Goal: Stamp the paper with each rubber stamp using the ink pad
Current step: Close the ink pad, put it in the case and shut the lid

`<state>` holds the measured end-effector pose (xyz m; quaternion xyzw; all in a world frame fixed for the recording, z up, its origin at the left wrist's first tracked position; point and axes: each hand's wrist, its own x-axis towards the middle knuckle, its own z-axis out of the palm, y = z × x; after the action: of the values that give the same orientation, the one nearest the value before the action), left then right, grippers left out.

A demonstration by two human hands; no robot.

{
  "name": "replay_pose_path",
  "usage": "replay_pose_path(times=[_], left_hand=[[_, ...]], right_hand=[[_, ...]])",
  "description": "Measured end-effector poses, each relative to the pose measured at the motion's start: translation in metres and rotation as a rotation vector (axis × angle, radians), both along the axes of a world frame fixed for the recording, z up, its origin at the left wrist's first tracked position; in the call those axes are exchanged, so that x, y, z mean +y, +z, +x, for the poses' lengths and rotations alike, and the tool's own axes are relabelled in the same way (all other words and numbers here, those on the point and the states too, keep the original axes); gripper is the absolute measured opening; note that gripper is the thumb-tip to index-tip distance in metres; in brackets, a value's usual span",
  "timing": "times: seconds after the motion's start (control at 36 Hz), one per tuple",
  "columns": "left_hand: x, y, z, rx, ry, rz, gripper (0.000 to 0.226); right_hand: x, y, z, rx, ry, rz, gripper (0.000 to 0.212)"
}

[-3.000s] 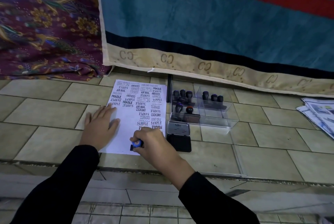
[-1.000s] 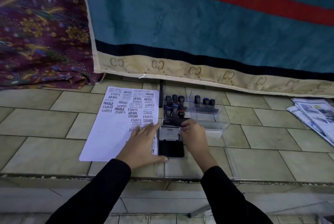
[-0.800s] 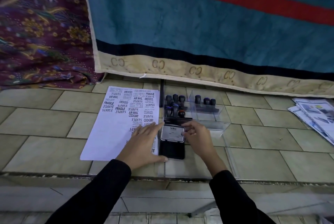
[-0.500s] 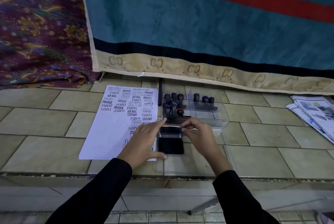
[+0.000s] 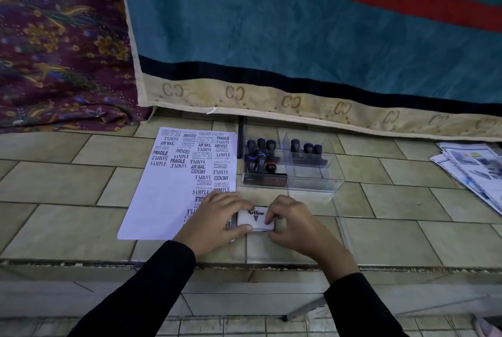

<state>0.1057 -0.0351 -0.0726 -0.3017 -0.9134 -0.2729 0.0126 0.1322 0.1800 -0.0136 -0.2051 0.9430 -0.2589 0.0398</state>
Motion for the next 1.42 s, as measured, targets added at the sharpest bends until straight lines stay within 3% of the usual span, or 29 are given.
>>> replay_pose_path(times=[0.19, 0.31, 0.47, 0.64, 0.78, 1.08, 1.42], left_hand=[[0.001, -0.003, -0.002, 0.005, 0.042, 0.071, 0.058], [-0.002, -0.003, -0.002, 0.026, 0.094, 0.149, 0.057], [-0.006, 0.0, -0.015, 0.066, 0.264, 0.141, 0.034], [0.005, -0.002, -0.023, -0.001, 0.362, 0.015, 0.035], [0.009, -0.006, -0.02, 0.028, 0.394, -0.033, 0.035], [0.008, -0.009, -0.021, 0.044, 0.397, -0.037, 0.033], [0.008, -0.009, -0.022, 0.055, 0.401, -0.03, 0.033]], right_hand=[[-0.011, -0.016, -0.006, 0.03, 0.009, 0.06, 0.052], [-0.017, -0.018, -0.009, 0.034, 0.032, 0.179, 0.058], [-0.021, -0.015, -0.013, 0.063, 0.063, 0.315, 0.057], [0.008, 0.013, -0.027, 0.083, -0.105, 0.036, 0.055], [0.055, 0.041, -0.062, 0.182, -0.278, -0.011, 0.055], [0.105, 0.033, -0.12, -0.109, -0.244, 0.197, 0.042], [0.102, 0.023, -0.135, -0.091, -0.092, 0.402, 0.029]])
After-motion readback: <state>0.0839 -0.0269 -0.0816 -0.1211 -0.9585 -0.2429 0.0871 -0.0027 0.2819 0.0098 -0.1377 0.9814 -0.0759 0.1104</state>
